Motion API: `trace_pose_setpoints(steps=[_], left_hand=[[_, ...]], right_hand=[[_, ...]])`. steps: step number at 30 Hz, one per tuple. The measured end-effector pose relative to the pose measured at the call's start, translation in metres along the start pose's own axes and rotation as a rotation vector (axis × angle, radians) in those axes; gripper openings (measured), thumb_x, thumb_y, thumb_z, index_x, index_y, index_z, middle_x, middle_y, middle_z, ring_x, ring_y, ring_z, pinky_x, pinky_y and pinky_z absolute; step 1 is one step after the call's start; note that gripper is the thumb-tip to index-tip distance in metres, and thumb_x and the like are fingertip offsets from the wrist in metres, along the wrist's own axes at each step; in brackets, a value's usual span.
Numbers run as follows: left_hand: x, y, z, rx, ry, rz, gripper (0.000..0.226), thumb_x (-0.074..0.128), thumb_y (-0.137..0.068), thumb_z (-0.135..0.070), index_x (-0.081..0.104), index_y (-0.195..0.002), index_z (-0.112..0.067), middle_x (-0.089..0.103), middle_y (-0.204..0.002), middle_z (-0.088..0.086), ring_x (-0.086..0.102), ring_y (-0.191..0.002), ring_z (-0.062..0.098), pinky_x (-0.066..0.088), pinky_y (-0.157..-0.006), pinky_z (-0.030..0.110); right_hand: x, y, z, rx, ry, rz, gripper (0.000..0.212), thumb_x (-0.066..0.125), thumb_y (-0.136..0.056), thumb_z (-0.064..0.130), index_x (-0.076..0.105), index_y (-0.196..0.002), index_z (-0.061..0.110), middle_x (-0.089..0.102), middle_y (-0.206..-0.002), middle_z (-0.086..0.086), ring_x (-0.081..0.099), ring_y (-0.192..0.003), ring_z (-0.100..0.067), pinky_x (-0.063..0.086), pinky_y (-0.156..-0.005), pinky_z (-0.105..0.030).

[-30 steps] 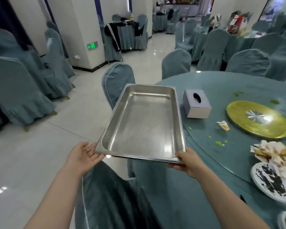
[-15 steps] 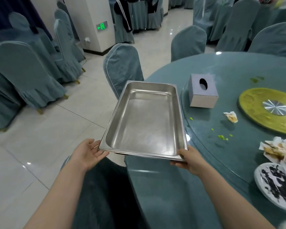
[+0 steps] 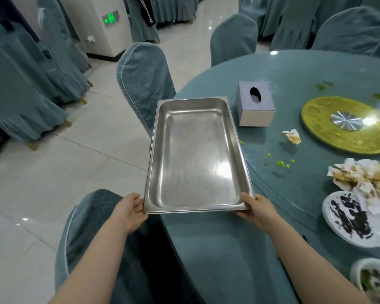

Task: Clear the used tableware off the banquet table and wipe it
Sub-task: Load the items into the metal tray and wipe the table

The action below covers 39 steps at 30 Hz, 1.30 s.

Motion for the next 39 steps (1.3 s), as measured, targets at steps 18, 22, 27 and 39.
trace_pose_setpoints(steps=[18,22,27,39], left_hand=[[0.005,0.027,0.022,0.094,0.092,0.483,0.029,0.041,-0.098,-0.021,0.054,-0.121,-0.008,0.059,-0.124,0.01,0.053,-0.117,0.022,0.04,-0.101,0.031],[0.024,0.037,0.04,0.055,0.018,0.554,0.03,0.041,-0.098,-0.021,0.055,-0.12,-0.008,0.061,-0.121,0.009,0.055,-0.114,0.021,0.04,-0.098,0.031],[0.047,0.047,0.051,0.063,-0.045,0.594,0.03,0.038,-0.098,-0.019,0.055,-0.121,-0.008,0.063,-0.118,0.008,0.057,-0.113,0.022,0.04,-0.099,0.033],[0.107,0.055,0.08,0.023,-0.208,0.62,0.035,0.035,-0.099,-0.017,0.054,-0.127,-0.01,0.062,-0.12,0.007,0.056,-0.114,0.021,0.041,-0.098,0.031]], right_hand=[[-0.069,0.171,-0.102,-0.18,0.54,-0.64,0.041,0.075,-0.078,0.018,0.067,-0.116,0.009,0.071,-0.093,-0.003,0.066,-0.091,-0.02,0.049,-0.091,-0.034],[-0.1,0.196,-0.117,-0.159,0.822,-0.684,0.064,0.076,-0.077,0.03,0.053,-0.133,0.009,0.059,-0.13,-0.009,0.054,-0.12,-0.024,0.042,-0.103,-0.036],[-0.138,0.199,-0.14,0.096,1.156,-0.673,0.113,0.069,-0.073,0.06,0.007,-0.151,0.007,0.014,-0.157,-0.013,0.014,-0.143,-0.031,0.022,-0.116,-0.041],[-0.163,0.193,-0.131,-0.061,1.18,-0.629,0.071,0.068,-0.077,0.051,0.044,-0.139,0.026,0.042,-0.128,-0.001,0.038,-0.12,-0.024,0.037,-0.101,-0.037]])
Point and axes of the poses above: each hand's wrist, its own y-axis away from the middle knuckle, its own x-axis out of the palm, z = x × y, the point moved 4 cm from there along -y, towards the middle knuckle
